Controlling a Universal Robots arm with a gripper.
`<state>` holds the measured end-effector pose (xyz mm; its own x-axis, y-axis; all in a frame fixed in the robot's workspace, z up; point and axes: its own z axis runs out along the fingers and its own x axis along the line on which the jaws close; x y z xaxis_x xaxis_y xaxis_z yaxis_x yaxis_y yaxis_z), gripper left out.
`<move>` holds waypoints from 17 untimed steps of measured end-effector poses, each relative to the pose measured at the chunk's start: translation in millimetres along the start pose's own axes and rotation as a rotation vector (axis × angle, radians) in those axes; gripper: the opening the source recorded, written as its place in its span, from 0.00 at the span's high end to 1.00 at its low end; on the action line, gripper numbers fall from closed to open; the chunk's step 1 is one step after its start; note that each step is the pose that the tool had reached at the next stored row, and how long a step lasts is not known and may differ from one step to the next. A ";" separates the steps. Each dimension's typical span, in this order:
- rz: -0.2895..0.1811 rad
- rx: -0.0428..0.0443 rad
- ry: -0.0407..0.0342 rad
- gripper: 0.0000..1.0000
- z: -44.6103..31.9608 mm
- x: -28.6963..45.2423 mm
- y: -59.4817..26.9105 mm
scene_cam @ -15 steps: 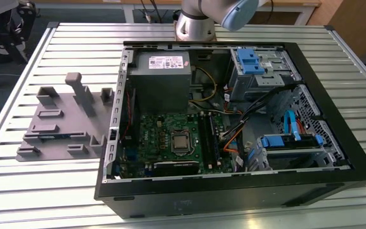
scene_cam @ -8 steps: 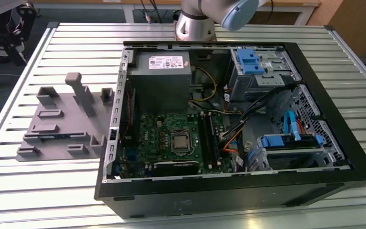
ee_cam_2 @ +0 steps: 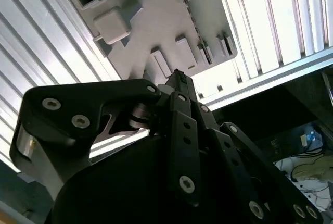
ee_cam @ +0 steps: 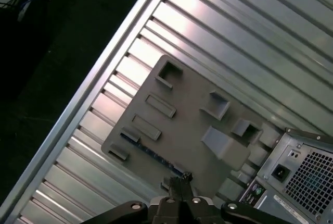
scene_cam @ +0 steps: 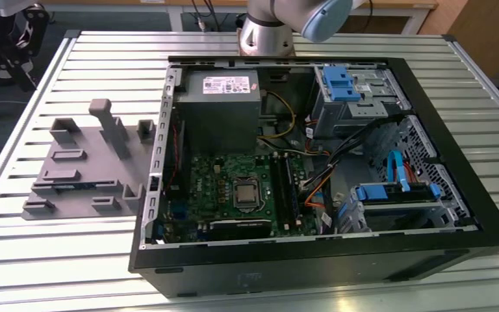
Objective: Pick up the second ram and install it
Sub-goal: 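Pick up the second ram and move it above second insertion slot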
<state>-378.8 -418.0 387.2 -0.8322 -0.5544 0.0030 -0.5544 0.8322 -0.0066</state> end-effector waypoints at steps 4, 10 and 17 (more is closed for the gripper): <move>-0.063 0.0002 -0.0006 0.89 0.5 0.2 0.1; -0.165 0.0005 -0.0013 0.89 1.2 0.3 0.2; -0.283 0.0008 -0.0021 0.89 2.2 0.3 0.2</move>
<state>-379.1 -418.0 385.0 -0.6446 -0.7646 0.0027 -0.7646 0.6445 -0.0066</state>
